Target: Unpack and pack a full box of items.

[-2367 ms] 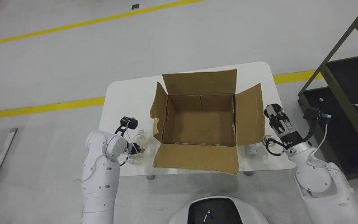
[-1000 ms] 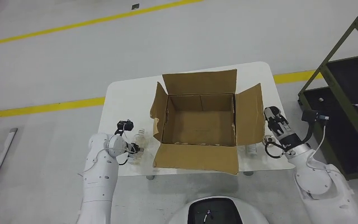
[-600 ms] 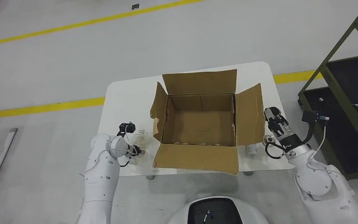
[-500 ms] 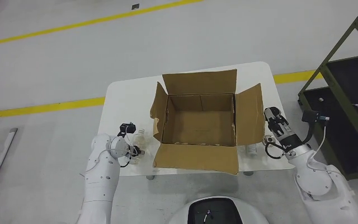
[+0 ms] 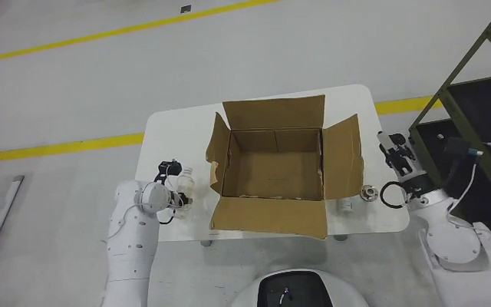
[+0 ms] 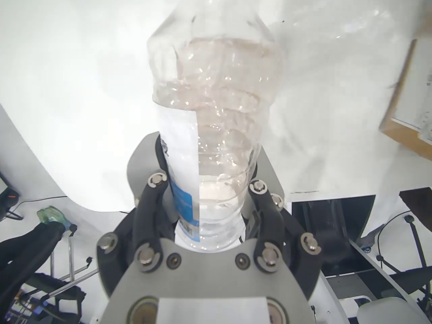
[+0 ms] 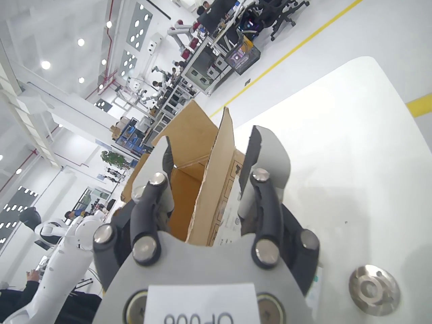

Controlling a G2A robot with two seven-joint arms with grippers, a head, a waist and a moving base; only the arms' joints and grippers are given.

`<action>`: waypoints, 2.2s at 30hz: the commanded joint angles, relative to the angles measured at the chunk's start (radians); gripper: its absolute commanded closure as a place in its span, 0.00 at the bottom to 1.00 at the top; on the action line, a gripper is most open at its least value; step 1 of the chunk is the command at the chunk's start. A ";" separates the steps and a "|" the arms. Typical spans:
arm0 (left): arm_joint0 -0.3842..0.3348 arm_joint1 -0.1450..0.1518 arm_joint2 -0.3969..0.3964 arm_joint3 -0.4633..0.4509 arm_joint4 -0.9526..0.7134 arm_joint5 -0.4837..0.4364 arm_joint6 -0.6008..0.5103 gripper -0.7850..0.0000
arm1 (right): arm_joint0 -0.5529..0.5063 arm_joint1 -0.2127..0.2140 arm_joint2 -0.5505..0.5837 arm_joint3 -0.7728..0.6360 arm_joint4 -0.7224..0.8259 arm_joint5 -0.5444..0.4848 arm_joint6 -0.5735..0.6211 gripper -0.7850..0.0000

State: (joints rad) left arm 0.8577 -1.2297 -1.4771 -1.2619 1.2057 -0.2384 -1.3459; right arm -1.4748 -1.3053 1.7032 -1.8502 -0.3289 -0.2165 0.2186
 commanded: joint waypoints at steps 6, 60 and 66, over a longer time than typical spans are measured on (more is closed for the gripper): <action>0.029 0.012 -0.040 -0.178 -0.040 0.041 -0.034 1.00 | 0.027 0.015 0.010 -0.039 -0.002 0.063 0.175 0.38; -0.230 0.165 0.178 -0.369 -0.983 0.284 -0.190 1.00 | 0.165 0.042 -0.203 0.143 -0.173 0.046 0.245 1.00; -0.255 0.174 0.279 -0.242 -1.012 0.320 -0.190 1.00 | 0.151 0.047 -0.193 0.137 -0.166 0.045 0.241 1.00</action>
State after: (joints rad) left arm 0.6072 -1.0565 -1.2123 -1.5298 0.1894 0.0769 -1.5359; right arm -1.3221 -1.2589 1.5089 -1.7121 -0.4970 -0.1716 0.4608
